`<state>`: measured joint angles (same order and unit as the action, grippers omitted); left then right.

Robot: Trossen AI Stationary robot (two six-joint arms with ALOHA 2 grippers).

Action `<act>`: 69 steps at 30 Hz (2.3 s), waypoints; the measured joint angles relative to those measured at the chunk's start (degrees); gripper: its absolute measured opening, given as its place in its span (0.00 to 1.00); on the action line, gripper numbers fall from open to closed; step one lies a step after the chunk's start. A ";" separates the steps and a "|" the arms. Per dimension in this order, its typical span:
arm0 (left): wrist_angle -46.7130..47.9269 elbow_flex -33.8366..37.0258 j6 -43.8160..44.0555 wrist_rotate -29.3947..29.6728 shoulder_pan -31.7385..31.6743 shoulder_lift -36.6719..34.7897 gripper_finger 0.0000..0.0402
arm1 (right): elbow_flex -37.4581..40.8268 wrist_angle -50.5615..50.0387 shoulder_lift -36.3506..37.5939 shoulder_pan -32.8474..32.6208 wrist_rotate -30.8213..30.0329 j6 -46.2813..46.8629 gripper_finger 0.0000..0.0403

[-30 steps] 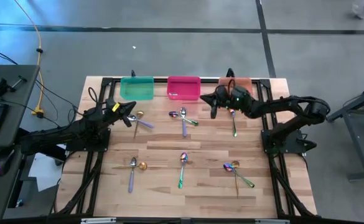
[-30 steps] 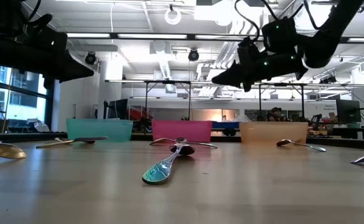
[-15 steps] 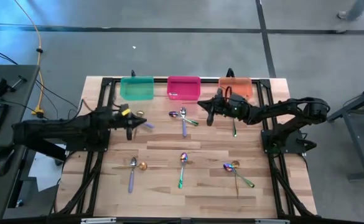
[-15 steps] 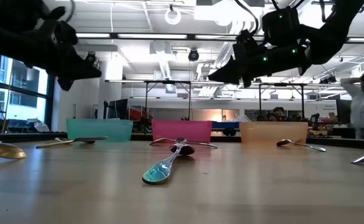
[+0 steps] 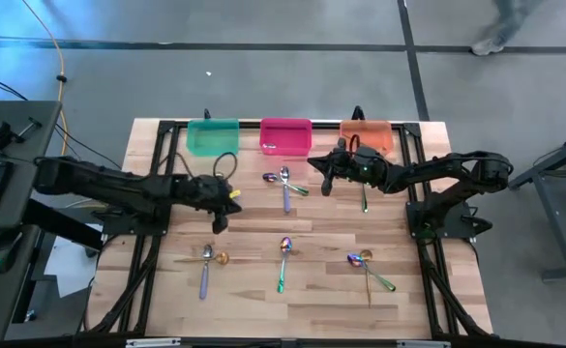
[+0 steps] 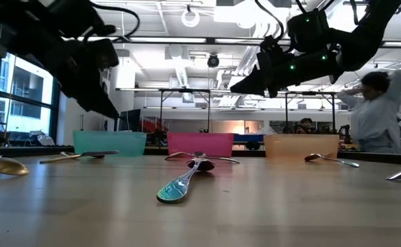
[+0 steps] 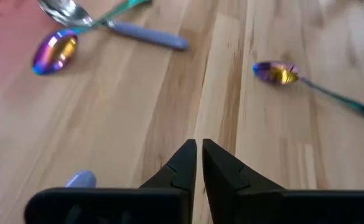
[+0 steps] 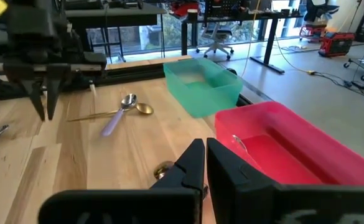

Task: Sort silverware by color (type)
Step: Put the blue spoon into the green bin

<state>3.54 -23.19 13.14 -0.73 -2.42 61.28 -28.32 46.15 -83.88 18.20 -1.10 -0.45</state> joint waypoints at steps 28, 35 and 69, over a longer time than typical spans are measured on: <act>11.31 -26.18 -28.46 -4.49 -12.76 27.19 0.11 | -0.02 -2.34 0.00 0.00 0.02 -2.29 0.00; 11.37 -36.78 -35.40 -3.15 -13.32 37.69 0.25 | 0.00 -3.19 -0.02 0.02 0.02 -3.06 0.00; 19.49 -43.31 -47.71 4.72 -15.28 49.46 0.02 | -0.02 -3.47 -0.02 0.02 0.02 -3.60 0.00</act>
<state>23.03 -66.50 -34.58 3.99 -17.71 110.74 -28.34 42.68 -83.90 18.22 -1.08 -4.04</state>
